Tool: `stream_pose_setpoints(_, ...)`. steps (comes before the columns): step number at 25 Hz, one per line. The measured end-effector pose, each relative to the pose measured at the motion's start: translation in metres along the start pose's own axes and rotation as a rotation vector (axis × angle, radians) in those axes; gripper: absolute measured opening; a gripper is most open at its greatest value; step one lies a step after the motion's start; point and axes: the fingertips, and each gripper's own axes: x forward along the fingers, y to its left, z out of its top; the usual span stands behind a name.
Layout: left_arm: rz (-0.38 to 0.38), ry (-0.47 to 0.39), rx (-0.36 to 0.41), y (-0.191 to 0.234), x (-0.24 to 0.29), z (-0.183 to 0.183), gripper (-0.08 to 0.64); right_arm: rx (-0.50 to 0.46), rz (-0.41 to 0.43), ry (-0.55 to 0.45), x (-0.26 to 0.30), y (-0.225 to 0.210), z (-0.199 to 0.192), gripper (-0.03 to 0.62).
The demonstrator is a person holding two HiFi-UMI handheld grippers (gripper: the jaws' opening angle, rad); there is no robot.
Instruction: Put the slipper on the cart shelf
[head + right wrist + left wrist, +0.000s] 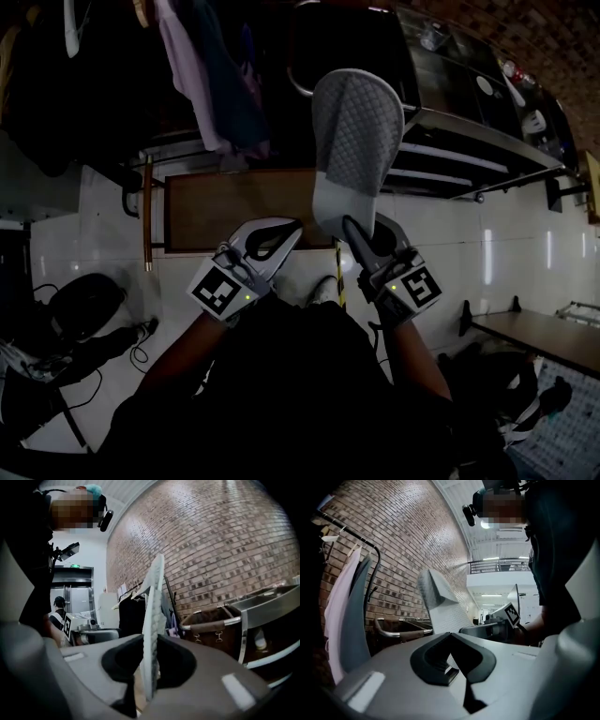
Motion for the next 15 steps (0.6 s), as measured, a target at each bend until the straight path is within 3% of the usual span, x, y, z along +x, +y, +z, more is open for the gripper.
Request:
stream_pose_setpoints(8,-0.050,-0.014,0.052,-0.023,0.021,0.027,0.003,-0.071,-0.019,-0.095,-0.033,0.008,0.045,0.066)
stream_pose_setpoints(15,-0.078,0.014,0.106,-0.031,0.028,0.029,0.002,-0.103,-0.037,-0.121,-0.039,0.013,0.055,0.066)
